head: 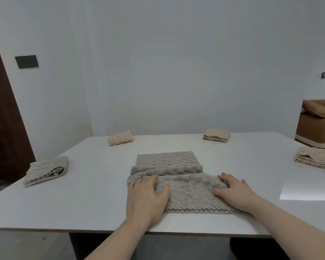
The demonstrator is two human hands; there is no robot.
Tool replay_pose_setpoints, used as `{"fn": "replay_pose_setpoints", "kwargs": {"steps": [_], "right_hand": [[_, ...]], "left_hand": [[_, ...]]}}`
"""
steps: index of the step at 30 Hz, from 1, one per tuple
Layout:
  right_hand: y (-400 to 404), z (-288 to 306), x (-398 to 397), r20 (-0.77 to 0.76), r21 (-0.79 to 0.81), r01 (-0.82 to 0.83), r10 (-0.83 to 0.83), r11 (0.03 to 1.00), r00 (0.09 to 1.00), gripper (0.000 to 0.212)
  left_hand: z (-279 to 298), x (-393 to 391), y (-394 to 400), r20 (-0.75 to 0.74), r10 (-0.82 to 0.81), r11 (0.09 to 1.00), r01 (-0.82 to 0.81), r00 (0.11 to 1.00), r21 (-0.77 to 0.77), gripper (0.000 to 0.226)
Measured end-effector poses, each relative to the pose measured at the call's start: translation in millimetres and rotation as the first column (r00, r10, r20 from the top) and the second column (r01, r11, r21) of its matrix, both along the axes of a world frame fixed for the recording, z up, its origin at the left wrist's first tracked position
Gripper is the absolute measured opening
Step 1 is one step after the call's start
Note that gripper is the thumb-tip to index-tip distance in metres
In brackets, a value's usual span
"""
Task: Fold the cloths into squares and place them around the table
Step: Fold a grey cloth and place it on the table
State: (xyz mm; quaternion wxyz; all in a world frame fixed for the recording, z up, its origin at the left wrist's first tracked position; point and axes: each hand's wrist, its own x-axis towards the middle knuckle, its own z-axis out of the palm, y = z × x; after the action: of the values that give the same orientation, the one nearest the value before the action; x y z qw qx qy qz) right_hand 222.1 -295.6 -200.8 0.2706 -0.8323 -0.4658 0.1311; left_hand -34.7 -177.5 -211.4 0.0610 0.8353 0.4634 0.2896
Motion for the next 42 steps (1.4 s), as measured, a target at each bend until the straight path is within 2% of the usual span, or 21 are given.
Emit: {"fn": "replay_pose_setpoints", "kwargs": {"steps": [3,5,13,19,29,35,39,42], "right_hand": [[-3.9,3.9,-4.3,-0.054,0.06,0.038,-0.035,0.997,0.998,0.044],[-5.8,4.6,-4.0,-0.095,0.076,0.06,-0.053,0.995,0.994,0.037],[-9.0,0.6,-4.6,-0.236,0.269,0.167,-0.104,0.949,0.966,0.04],[-14.2,-1.8,1.4,-0.323,0.441,0.353,-0.221,0.825,0.92,0.031],[-7.4,16.6,-0.1,-0.444,0.417,0.39,-0.191,0.821,0.876,0.03],[12.6,58.8,-30.3,-0.541,0.502,0.315,0.009,0.805,0.841,0.029],[32.0,68.2,-64.3,-0.569,0.493,0.168,0.17,0.853,0.804,0.039],[40.6,59.5,-88.5,-0.548,0.444,0.016,0.258,0.896,0.796,0.041]], "left_hand": [[-4.3,-0.3,5.3,0.0,0.011,0.998,-0.011,1.0,-0.07,0.056],[-6.4,0.7,7.6,-0.019,-0.014,0.995,0.012,1.0,-0.1,0.059],[-4.5,-0.7,9.2,0.029,-0.022,0.989,0.026,0.999,-0.145,0.06],[-1.6,-1.4,8.4,0.04,-0.028,0.986,0.035,0.999,-0.165,0.053],[-3.9,0.3,12.7,0.072,-0.074,0.979,0.086,0.995,-0.185,0.05],[-2.1,-1.4,13.4,0.158,-0.098,0.972,0.129,0.982,-0.198,0.035],[-1.0,-1.8,15.8,0.281,-0.107,0.96,0.173,0.954,-0.222,0.019],[-2.0,-1.5,18.0,0.322,-0.115,0.958,0.191,0.94,-0.213,0.021]]}}
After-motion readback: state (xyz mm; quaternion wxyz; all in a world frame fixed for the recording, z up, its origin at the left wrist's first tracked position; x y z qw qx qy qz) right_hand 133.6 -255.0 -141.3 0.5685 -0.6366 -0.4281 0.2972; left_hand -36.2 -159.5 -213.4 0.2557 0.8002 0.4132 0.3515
